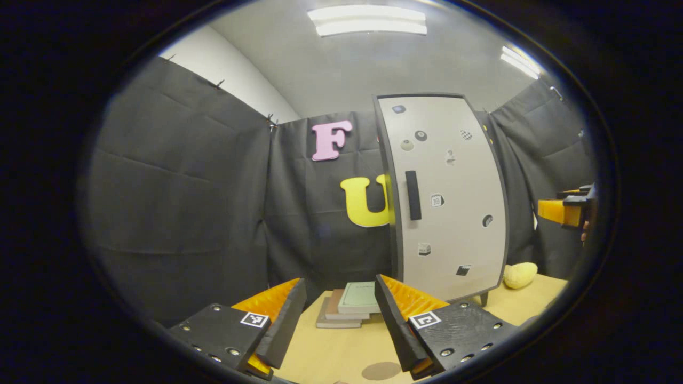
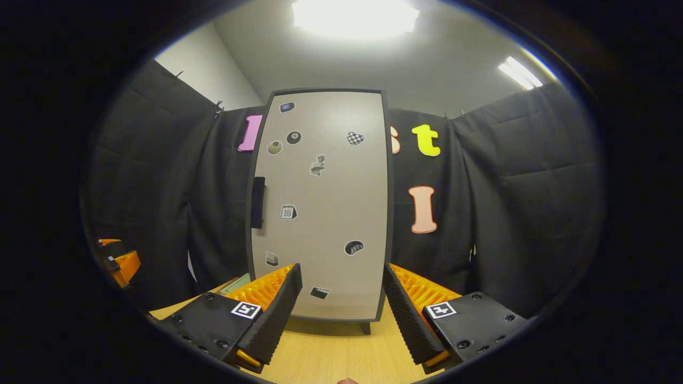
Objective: Open the cabinet door with the right hand, grasp the bottle in the cabinet with the left hand and place it on the coaster, then close the cabinet door with the right hand.
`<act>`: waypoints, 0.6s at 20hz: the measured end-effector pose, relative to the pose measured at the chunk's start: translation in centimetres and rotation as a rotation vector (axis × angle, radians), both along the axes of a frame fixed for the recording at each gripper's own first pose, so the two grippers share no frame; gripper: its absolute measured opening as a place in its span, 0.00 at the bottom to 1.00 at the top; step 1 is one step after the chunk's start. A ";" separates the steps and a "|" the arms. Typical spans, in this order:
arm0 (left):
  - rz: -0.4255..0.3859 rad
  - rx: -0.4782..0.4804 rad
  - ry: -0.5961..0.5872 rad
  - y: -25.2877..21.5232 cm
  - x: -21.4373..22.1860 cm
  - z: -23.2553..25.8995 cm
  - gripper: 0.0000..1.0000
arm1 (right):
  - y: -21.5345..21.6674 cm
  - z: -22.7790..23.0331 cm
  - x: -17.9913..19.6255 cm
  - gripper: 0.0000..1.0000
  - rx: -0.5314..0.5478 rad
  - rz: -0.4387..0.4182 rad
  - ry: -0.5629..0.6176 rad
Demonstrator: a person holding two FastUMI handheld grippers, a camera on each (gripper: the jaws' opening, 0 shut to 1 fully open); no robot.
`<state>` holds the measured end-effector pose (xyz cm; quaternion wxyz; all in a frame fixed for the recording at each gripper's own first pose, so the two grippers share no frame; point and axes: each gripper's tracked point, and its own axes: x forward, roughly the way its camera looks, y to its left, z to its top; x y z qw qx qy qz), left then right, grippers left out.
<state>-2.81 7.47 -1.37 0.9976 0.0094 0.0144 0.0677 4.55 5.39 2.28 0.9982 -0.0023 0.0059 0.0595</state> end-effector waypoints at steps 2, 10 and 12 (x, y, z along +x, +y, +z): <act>0.037 0.011 0.001 1.6 -0.9 0.0 0.77 | 1.3 0.8 1.2 0.96 0.002 0.026 -0.009; 0.179 0.051 0.021 8.1 -4.5 -0.4 0.77 | 7.0 4.2 6.9 0.96 0.032 0.116 -0.024; 0.213 0.062 0.026 9.5 -5.3 -0.4 0.77 | 8.8 4.8 8.1 0.96 0.039 0.141 -0.021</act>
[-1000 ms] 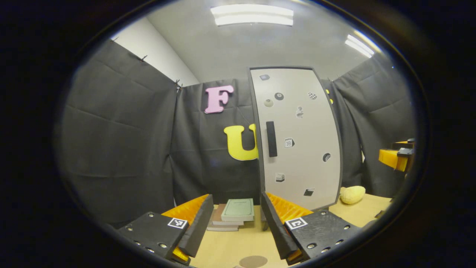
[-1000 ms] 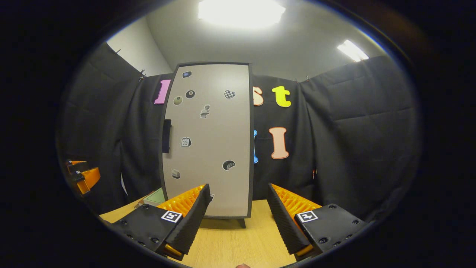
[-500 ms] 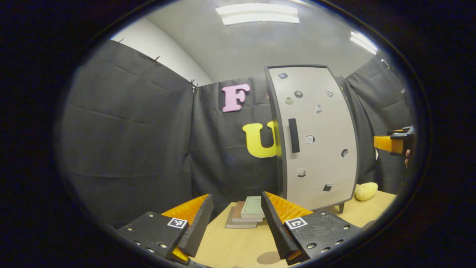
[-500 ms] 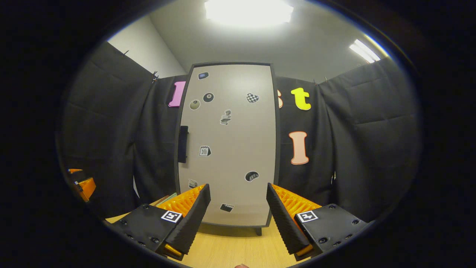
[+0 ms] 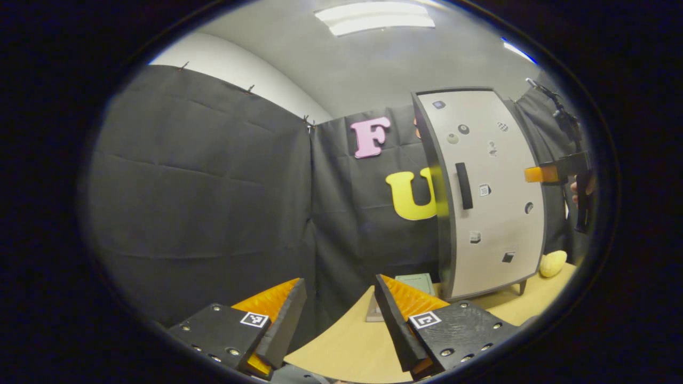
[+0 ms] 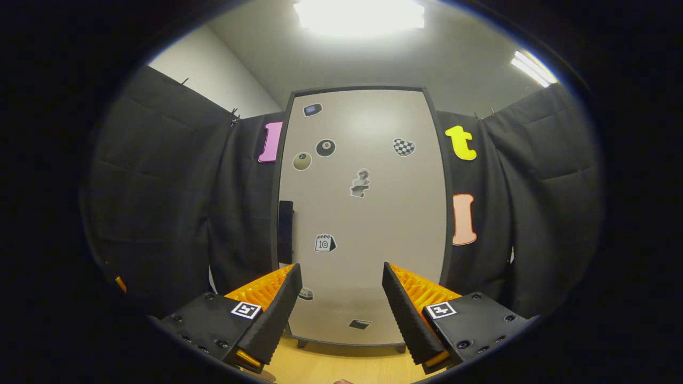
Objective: Open the cabinet door with the right hand, grasp the bottle in the cabinet with the left hand and place it on the coaster, then close the cabinet door with the right hand.
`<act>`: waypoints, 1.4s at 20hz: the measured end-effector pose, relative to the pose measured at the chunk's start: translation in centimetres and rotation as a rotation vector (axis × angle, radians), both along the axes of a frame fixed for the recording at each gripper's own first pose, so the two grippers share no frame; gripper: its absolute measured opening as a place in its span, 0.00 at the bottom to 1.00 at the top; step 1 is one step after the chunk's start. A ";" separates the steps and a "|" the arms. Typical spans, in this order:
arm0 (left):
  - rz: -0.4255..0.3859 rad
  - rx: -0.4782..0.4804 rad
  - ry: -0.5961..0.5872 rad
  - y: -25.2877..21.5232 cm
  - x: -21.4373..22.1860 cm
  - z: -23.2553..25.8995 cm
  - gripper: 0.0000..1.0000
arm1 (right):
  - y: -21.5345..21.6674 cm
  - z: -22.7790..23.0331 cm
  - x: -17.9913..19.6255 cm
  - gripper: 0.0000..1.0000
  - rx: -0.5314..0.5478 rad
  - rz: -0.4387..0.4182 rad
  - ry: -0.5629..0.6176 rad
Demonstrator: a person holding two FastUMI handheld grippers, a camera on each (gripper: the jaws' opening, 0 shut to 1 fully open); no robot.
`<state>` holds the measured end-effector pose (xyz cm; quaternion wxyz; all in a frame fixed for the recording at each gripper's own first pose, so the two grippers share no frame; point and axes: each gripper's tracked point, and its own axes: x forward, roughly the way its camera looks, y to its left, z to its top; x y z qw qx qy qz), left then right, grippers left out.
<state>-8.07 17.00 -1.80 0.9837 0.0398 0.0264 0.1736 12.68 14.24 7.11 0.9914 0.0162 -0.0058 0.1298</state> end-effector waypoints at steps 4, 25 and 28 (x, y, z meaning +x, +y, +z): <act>0.070 0.018 0.011 3.3 -2.5 -0.2 0.77 | 3.4 0.7 2.6 0.96 0.018 0.039 0.012; 0.284 0.012 0.067 13.1 -9.2 -2.9 0.80 | 15.0 -1.1 14.7 0.65 -0.048 0.000 0.128; 0.291 0.001 0.064 13.7 -9.4 -3.2 0.80 | 14.7 -1.2 15.5 0.41 -0.032 -0.033 0.145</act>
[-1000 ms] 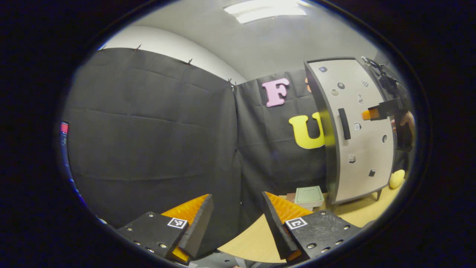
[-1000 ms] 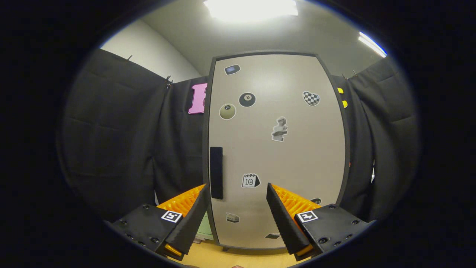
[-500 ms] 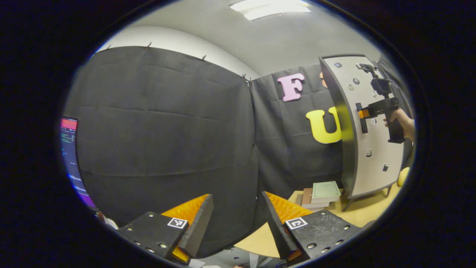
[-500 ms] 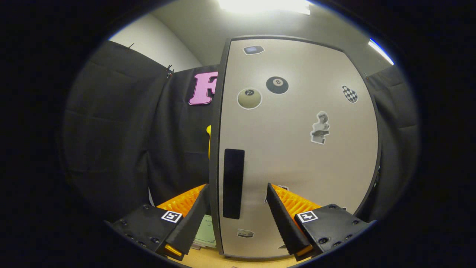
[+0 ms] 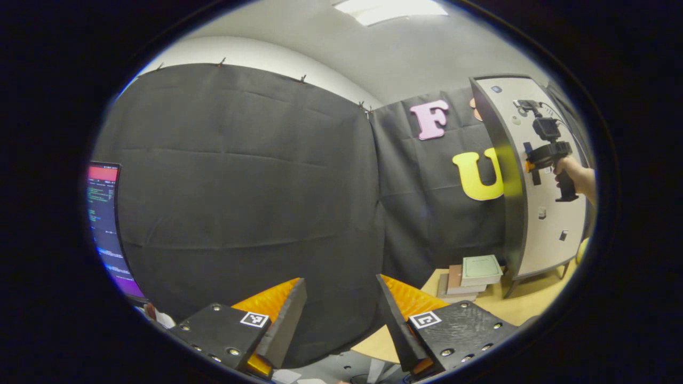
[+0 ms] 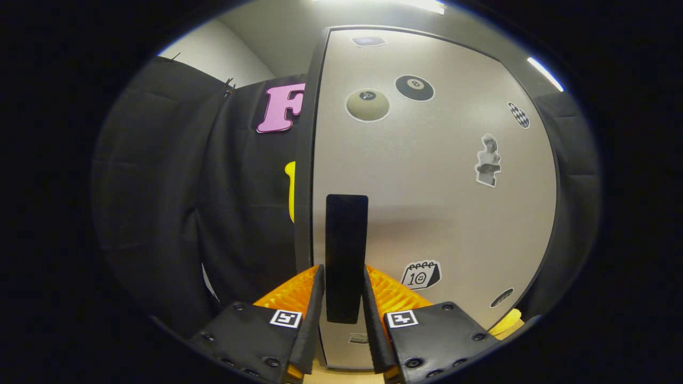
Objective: Open the cabinet door with the right hand, grasp the bottle in the cabinet with the left hand and place it on the coaster, then close the cabinet door with the right hand.
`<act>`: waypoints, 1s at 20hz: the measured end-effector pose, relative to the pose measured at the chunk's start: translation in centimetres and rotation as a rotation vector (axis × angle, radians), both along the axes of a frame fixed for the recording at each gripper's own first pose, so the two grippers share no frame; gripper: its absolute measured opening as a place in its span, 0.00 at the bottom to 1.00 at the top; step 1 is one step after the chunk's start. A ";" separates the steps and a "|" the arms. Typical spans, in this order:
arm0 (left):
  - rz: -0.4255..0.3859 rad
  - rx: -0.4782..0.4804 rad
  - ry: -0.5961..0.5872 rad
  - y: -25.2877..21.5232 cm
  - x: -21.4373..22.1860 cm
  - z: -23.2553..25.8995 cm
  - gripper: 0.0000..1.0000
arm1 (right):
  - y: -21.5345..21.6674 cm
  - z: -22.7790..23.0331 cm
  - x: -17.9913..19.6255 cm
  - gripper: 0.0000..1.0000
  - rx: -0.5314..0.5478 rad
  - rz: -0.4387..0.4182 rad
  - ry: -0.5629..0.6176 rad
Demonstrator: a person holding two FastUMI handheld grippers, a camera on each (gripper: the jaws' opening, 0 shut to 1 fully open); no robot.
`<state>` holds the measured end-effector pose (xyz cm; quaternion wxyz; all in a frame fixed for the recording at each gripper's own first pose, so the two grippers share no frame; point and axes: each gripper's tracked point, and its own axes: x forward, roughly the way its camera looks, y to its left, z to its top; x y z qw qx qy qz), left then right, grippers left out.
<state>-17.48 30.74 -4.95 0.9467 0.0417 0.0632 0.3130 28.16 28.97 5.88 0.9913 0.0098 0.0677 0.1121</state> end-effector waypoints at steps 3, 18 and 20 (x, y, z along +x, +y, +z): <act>-0.012 -0.016 -0.001 0.0 0.5 -0.6 0.77 | 0.0 -0.1 0.1 0.35 0.018 0.010 0.029; -0.134 -0.032 -0.037 -1.6 3.2 0.1 0.77 | -0.8 -0.6 -2.1 0.14 0.034 0.130 0.100; -0.157 -0.033 -0.043 -1.7 3.5 0.2 0.77 | -1.1 -0.5 -2.9 0.13 0.037 0.149 0.097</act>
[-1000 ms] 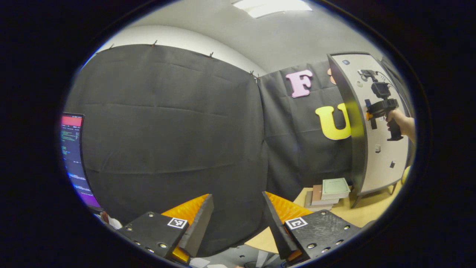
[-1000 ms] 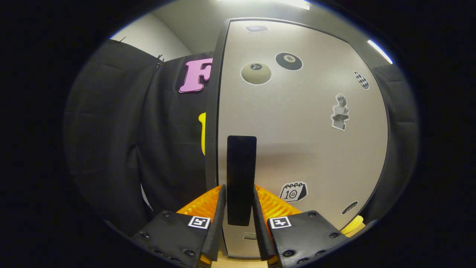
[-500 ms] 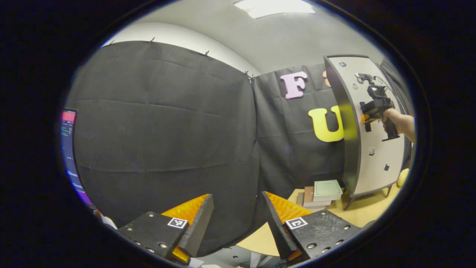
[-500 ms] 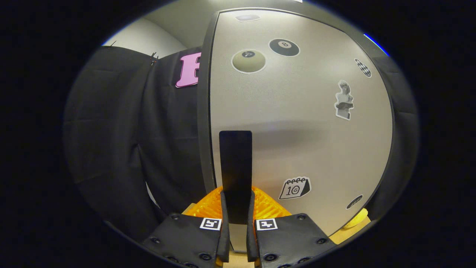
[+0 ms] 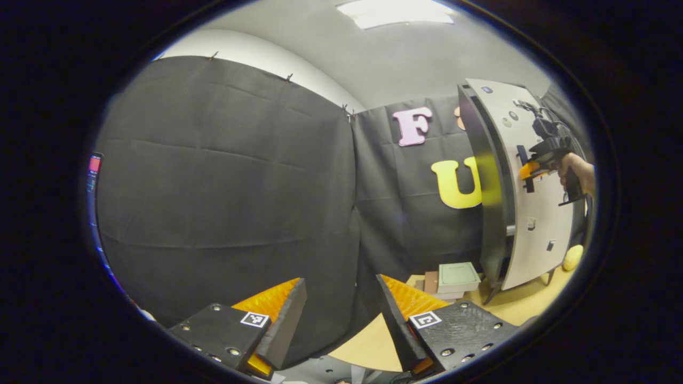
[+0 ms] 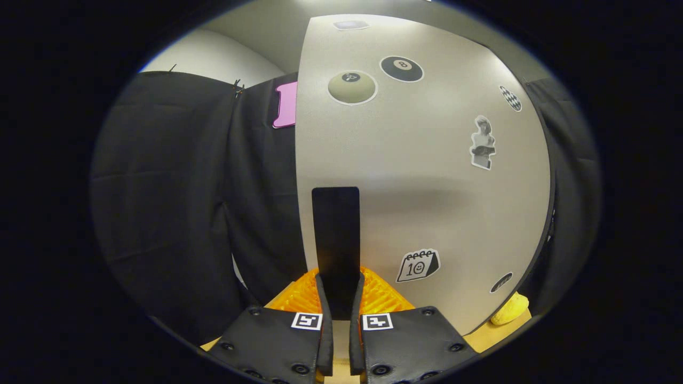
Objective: Open the cabinet door with the right hand, grasp the bottle in the cabinet with the left hand and place it on the coaster, then close the cabinet door with the right hand.
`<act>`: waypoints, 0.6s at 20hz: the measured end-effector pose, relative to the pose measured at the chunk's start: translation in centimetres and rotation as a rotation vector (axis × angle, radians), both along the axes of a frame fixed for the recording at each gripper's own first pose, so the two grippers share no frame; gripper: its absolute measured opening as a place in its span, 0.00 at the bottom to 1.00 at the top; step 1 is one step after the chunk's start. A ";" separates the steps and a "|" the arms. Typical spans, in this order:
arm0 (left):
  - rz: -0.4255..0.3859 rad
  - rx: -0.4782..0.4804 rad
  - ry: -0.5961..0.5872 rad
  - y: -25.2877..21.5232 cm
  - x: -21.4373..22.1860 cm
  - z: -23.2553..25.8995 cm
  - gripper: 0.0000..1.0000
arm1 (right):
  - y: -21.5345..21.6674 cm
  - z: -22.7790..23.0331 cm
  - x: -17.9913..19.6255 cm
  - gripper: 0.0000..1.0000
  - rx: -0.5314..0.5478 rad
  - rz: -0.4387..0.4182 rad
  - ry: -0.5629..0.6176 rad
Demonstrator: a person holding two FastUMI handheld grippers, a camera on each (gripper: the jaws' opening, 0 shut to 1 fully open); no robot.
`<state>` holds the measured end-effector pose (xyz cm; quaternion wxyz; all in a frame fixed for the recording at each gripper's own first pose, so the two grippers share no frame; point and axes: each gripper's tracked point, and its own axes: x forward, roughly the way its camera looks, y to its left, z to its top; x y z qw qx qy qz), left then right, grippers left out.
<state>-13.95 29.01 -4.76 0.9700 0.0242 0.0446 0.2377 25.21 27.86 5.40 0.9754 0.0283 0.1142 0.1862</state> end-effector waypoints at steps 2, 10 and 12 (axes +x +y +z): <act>-0.032 0.002 -0.007 -0.2 0.3 0.3 0.80 | -0.3 0.2 -1.0 0.13 -0.003 0.013 -0.003; -0.200 0.017 -0.036 -3.2 2.5 1.2 0.77 | -2.1 0.7 -4.6 0.13 0.024 0.078 -0.002; -0.228 0.000 -0.047 -4.1 2.7 1.4 0.80 | -2.8 0.8 -5.2 0.13 0.033 0.111 0.003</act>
